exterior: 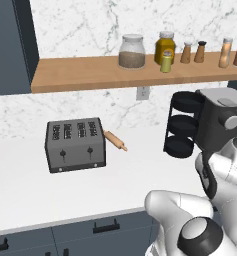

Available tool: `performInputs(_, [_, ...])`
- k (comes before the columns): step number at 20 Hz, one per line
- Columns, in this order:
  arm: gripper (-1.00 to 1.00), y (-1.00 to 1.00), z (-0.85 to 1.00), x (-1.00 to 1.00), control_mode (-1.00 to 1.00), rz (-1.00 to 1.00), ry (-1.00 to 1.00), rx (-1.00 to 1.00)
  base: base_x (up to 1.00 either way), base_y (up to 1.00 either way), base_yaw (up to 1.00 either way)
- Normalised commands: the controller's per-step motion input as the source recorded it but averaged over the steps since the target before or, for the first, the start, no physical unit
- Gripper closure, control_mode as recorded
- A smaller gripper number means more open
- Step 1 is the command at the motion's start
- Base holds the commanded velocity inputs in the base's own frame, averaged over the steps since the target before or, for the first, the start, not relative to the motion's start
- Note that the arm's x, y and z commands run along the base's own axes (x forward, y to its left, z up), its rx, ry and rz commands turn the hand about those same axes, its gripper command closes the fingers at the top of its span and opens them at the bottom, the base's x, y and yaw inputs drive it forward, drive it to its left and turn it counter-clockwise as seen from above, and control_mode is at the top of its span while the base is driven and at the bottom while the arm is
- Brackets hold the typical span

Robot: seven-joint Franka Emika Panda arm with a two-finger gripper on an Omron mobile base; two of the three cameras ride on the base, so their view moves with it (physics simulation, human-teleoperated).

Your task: Put the shaker and condiment bottle from the counter next to their counterparts in the cabinet.

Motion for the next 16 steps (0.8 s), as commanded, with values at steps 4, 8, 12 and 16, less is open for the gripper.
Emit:
performInputs(4, [-1.00,0.00,-0.16,0.03,-1.00,0.00,0.00,0.00,0.00,0.00,0.00])
performInputs(8, [-1.00,0.00,-0.24,0.00,-1.00,0.00,0.00,0.00,0.00,0.00,0.00])
performInputs(12, [-1.00,0.00,-0.23,0.15,-1.00,0.00,0.00,0.00,0.00,0.00,0.00])
performInputs(16, [-1.00,0.00,-0.21,0.17,-1.00,0.00,0.00,0.00,0.00,0.00,0.00])
